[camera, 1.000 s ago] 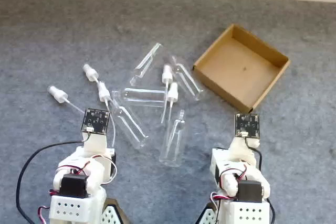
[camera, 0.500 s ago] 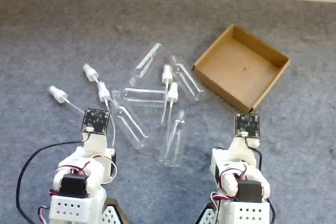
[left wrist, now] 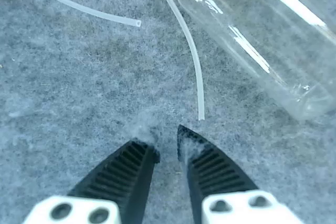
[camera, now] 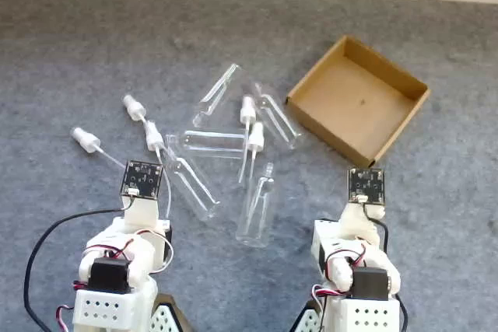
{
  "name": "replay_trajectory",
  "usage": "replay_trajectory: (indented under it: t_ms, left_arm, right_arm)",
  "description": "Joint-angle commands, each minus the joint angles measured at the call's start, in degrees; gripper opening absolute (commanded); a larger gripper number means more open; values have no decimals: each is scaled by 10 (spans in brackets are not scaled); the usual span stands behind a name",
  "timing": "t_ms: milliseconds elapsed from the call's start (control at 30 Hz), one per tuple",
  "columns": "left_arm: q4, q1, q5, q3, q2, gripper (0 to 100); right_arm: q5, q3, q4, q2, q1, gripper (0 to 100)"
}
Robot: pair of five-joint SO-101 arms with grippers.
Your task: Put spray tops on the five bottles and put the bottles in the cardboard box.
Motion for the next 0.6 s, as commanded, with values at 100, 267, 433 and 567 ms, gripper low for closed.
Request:
replay_trajectory:
  t_ms: [100, 267, 433, 567]
  left_arm:
    - [4, -6, 9, 11, -4, 6]
    - [4, -5, 9, 11, -4, 6]
    - [4, -5, 9, 11, -4, 6]
    - [4, -5, 9, 11, -4, 6]
  right_arm:
    - [-8, 86, 3, -6, -5, 15]
    - [-9, 86, 3, -6, -7, 15]
    - [-9, 86, 3, -6, -7, 15]
    - [-8, 86, 3, -6, -6, 15]
